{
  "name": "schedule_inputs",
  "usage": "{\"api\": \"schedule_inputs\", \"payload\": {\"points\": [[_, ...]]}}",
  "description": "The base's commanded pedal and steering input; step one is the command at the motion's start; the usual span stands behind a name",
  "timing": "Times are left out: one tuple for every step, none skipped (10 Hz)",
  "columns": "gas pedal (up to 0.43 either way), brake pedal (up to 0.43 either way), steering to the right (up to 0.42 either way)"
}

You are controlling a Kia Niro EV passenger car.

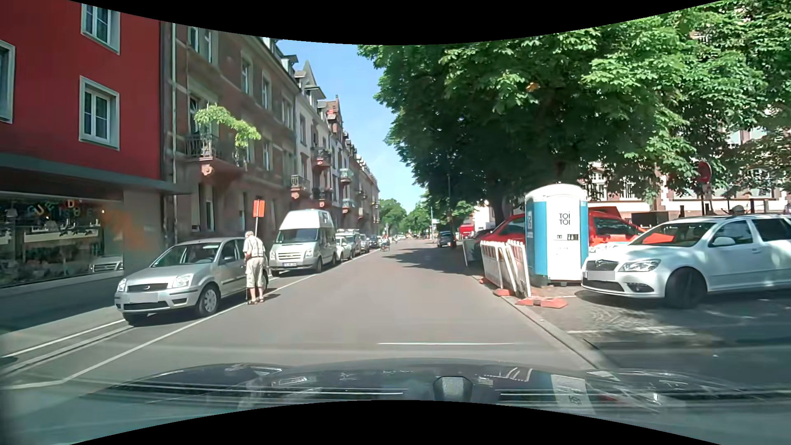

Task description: Follow the waypoints while adhering to traffic rules and regulations

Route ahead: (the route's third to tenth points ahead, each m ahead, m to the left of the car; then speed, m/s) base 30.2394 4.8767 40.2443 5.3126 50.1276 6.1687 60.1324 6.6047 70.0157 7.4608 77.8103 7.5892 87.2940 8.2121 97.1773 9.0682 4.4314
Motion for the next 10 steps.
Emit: {"api": "schedule_inputs", "payload": {"points": [[0.02, 0.0, -0.017], [0.047, 0.0, -0.017], [0.087, 0.0, -0.017], [0.11, 0.0, -0.017], [0.11, 0.0, -0.017], [0.11, 0.0, -0.018], [0.11, 0.0, -0.018], [0.11, 0.0, -0.018], [0.11, 0.0, -0.017], [0.11, 0.0, -0.015]]}}
